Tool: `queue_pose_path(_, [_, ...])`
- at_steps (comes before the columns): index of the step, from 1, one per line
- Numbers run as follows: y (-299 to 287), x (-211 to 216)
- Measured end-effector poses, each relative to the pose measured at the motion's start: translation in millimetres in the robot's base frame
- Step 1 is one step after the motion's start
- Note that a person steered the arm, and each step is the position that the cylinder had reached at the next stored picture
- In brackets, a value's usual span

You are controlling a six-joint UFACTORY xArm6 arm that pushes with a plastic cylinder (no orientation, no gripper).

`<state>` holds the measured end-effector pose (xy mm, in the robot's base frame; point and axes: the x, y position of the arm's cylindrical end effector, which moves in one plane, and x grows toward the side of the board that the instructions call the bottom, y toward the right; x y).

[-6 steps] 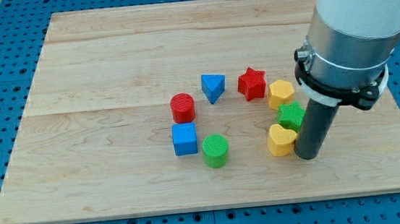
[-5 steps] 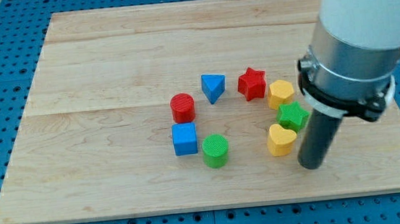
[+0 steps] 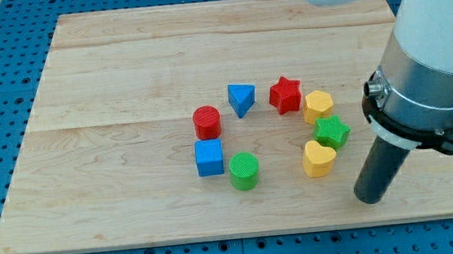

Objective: Move the green circle into the cube

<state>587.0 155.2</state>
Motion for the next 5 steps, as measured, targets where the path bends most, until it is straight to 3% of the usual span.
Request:
queue_pose_path(2, [-103, 4])
queue_pose_path(4, [-110, -59])
queue_pose_path(5, [-143, -68])
